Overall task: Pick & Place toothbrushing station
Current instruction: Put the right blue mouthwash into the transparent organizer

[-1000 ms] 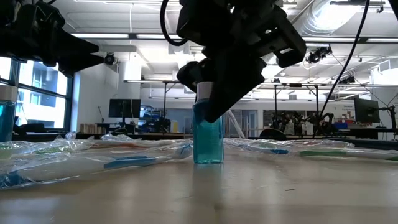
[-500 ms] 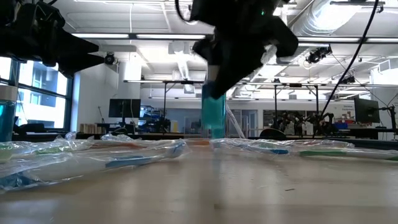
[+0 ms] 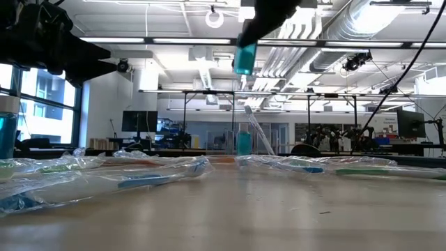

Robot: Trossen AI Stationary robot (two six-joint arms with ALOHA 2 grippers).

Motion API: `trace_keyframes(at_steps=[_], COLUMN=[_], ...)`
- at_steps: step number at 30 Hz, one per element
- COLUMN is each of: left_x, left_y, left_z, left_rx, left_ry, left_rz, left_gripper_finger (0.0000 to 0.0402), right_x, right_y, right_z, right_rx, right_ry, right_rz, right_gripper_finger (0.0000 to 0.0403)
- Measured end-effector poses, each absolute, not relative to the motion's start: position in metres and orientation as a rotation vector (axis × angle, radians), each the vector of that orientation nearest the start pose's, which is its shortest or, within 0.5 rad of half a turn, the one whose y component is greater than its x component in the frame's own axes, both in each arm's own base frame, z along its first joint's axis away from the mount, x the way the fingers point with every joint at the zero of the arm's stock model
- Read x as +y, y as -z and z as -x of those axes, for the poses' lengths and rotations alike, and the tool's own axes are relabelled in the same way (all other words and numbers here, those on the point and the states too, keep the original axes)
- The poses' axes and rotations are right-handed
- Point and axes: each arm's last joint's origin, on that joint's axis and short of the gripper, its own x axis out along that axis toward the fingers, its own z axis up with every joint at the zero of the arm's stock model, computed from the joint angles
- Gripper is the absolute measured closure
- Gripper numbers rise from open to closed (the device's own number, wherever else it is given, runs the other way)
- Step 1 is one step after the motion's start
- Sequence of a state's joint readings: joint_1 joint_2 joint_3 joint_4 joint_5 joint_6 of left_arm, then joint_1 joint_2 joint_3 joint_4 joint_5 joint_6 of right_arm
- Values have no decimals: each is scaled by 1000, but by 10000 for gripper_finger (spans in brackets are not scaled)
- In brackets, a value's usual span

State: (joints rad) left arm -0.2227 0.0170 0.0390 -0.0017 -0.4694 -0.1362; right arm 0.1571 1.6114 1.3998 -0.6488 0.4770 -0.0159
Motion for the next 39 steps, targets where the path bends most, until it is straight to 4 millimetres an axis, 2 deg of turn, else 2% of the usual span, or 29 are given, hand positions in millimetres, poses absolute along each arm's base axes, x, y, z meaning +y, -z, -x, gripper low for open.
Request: trace_keyframes(at_steps=[4,8,15,20,25,30,39], left_x=[-8,-7,-7,-7,-7,-7,-7], left_y=[-175,-177,-179,-178,-178,-177,-177], left_z=[-94,-94,-94,-94,-94,-94,-94], left_rx=[-38,-49,-57,-39,-23,-24,-21], left_ry=[-253,-262,-270,-270,-270,-268,-269], left_rz=[126,46,-77,-126,-129,-86,-85], left_gripper_finger=[162,162,162,162,162,162,162], right_x=[10,-29,-105,-140,-151,-148,-159], right_y=[-318,-323,-324,-319,-302,-282,-261], right_z=[-339,-338,-334,-330,-339,-351,-358], right_rx=[758,733,673,645,675,736,792], right_ry=[390,481,554,547,527,514,564], right_rz=[216,159,51,-35,-57,-52,-36], right_gripper_finger=[317,317,317,317,317,316,316])
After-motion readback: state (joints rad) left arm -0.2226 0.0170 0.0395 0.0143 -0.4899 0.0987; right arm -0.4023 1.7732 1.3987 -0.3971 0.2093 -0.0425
